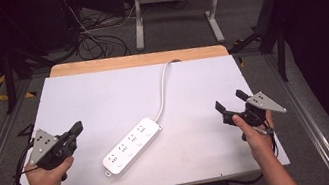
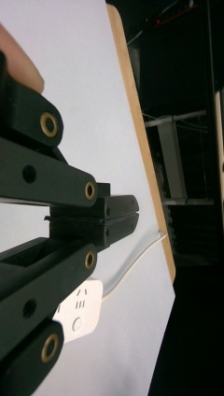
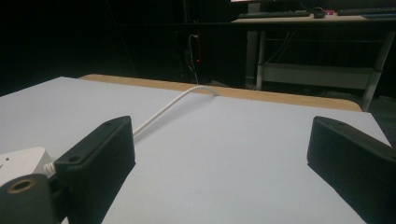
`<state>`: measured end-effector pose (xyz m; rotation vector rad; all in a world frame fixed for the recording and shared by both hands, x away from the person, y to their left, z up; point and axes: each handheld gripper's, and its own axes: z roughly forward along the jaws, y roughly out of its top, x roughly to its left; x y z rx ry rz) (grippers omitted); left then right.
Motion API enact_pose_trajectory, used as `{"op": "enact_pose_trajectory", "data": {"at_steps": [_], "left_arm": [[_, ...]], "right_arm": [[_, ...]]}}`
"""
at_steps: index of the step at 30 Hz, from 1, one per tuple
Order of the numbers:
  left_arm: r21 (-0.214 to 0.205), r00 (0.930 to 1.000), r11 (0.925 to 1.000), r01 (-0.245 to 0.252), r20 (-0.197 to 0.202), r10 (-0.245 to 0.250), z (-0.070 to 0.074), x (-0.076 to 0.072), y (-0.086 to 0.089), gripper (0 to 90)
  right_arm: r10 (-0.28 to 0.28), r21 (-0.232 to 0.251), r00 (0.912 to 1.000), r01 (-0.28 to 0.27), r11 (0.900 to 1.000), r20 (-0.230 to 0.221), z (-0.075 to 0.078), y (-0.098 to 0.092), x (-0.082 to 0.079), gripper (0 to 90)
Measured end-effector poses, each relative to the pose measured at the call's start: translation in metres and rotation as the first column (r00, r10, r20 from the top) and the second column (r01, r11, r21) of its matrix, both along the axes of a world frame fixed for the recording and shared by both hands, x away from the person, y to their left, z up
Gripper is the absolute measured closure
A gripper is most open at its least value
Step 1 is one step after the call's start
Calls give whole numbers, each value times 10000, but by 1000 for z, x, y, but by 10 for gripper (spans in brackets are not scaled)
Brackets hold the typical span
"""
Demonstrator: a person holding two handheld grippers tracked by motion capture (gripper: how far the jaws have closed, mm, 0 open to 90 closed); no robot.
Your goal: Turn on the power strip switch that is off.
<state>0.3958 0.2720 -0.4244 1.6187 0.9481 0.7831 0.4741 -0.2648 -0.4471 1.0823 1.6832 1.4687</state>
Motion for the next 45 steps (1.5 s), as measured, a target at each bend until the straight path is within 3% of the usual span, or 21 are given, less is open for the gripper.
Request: {"op": "enact_pose_trajectory", "data": {"at_steps": [6,14,24,30,31,36,37,42,45], "left_arm": [[215,9984,9982,558,-145,-555,-2,1,-10,900],[887,9854,9820,1669,-489,-1631,-5,6,-35,900],[1176,9743,9683,2203,-740,-2126,-8,10,-47,900],[1511,9593,9498,2741,-1135,-2587,-9,13,-58,900],[1658,9556,9438,2858,-1235,-2677,-9,13,-59,900],[1983,9304,9165,3475,-1941,-3108,-13,14,-70,900],[2150,9231,9067,3629,-2162,-3182,-14,14,-72,900],[2537,8972,8753,4116,-2814,-3403,-17,14,-79,900],[2589,8830,8638,4322,-3163,-3469,-21,15,-85,900]], "right_arm": [[-5,-21,10000,5,10000,-5,0,-1,-1,81],[17,-69,10000,-17,10000,-27,-1,0,-1,82],[-8,-65,10000,8,10000,5,-1,0,-1,84],[-8,-96,10000,8,10000,-42,-1,0,-1,86],[-11,-95,10000,11,10000,-41,-1,0,-1,86],[-14,-101,10000,14,9999,-49,-1,0,-1,87],[-14,-97,10000,14,10000,-47,-1,0,-1,88],[-33,-35,10000,33,10000,-59,-1,0,-2,88],[-39,-43,10000,38,10000,-63,-1,0,-2,89]]}}
